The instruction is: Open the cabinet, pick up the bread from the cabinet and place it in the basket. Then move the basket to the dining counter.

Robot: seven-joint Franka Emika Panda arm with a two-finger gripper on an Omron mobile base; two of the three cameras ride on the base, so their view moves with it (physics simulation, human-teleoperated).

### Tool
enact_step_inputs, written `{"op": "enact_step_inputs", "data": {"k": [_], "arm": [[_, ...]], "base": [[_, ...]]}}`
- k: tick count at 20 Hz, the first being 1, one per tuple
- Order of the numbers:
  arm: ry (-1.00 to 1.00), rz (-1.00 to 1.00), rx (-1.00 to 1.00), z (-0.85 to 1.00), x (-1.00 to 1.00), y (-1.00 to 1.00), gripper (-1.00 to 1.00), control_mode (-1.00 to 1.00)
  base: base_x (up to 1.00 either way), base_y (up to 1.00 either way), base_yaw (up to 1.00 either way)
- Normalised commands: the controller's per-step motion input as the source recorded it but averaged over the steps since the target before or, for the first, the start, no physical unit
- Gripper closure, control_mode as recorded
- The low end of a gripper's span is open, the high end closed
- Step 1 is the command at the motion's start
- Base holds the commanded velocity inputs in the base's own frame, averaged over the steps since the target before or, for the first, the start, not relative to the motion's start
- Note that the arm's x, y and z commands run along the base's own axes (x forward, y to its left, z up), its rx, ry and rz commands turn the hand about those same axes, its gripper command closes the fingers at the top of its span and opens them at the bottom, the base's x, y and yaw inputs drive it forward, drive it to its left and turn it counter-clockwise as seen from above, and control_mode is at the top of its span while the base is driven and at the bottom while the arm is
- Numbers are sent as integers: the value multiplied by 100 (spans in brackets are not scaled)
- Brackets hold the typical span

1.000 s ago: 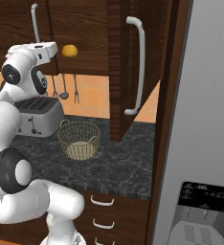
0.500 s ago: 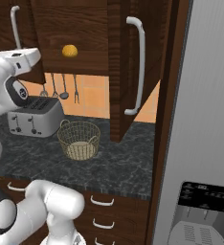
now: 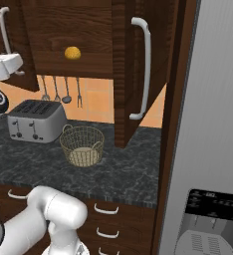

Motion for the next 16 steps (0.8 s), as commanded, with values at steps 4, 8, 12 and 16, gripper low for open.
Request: {"op": "enact_step_inputs", "data": {"k": [4, 8, 12, 16], "arm": [[0, -6, -4, 0, -69, 100, 100, -100], [3, -2, -2, 0, -91, 98, 100, -100], [5, -2, -2, 0, -94, 99, 100, -100], [7, -2, -2, 0, -87, 98, 100, -100]], "base": [[0, 0, 0], [0, 0, 0], [0, 0, 0], [0, 0, 0]]}}
